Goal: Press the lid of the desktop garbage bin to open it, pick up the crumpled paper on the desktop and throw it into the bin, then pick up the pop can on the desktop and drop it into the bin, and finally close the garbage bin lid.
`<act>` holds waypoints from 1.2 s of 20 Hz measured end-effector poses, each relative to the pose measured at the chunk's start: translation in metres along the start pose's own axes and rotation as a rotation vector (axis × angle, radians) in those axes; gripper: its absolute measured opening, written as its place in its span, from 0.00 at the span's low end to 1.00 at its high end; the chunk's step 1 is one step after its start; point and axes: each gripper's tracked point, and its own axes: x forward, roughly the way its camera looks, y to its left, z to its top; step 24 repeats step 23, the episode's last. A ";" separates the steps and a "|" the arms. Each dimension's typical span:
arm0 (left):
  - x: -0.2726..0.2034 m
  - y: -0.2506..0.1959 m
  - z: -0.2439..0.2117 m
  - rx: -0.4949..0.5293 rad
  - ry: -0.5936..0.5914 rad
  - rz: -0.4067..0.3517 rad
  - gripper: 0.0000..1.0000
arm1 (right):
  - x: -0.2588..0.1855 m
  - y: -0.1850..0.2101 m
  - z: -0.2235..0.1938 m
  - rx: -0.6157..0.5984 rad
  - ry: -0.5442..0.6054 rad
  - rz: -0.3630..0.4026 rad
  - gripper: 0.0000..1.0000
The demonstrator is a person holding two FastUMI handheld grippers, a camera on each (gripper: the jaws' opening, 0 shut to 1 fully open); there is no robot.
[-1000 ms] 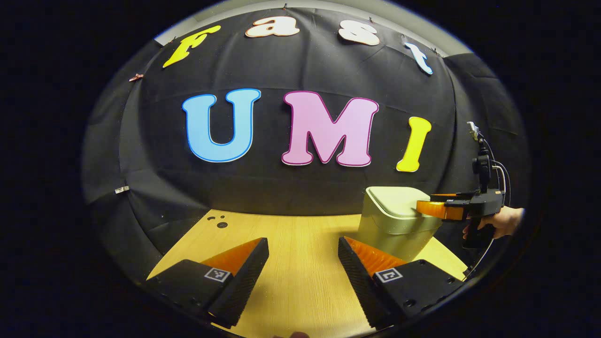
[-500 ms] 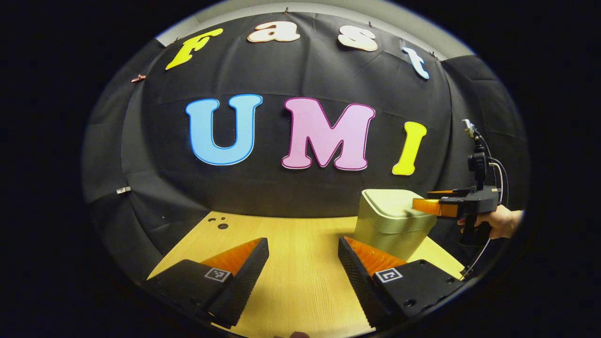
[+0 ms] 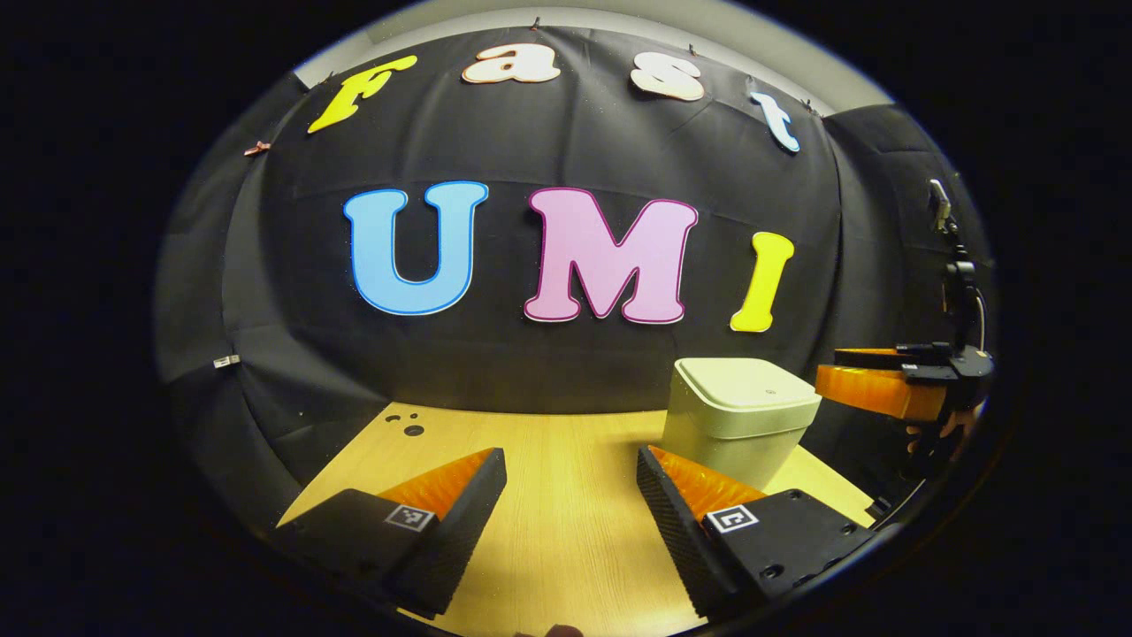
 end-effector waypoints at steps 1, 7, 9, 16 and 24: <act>-0.001 0.002 -0.003 0.004 0.002 0.005 0.96 | -0.005 0.009 -0.008 -0.009 0.001 0.011 0.98; -0.010 0.022 -0.019 -0.047 0.014 0.054 0.96 | -0.019 0.059 -0.024 -0.012 0.034 0.072 0.99; -0.012 0.026 -0.021 -0.066 0.016 0.053 0.96 | -0.015 0.069 -0.021 -0.011 0.032 0.082 0.99; -0.021 0.049 -0.033 -0.078 0.024 0.065 0.95 | -0.009 0.083 -0.020 -0.014 0.035 0.071 0.99; -0.029 0.057 -0.032 -0.060 0.012 0.071 0.95 | -0.006 0.078 -0.018 -0.012 0.030 0.051 0.99</act>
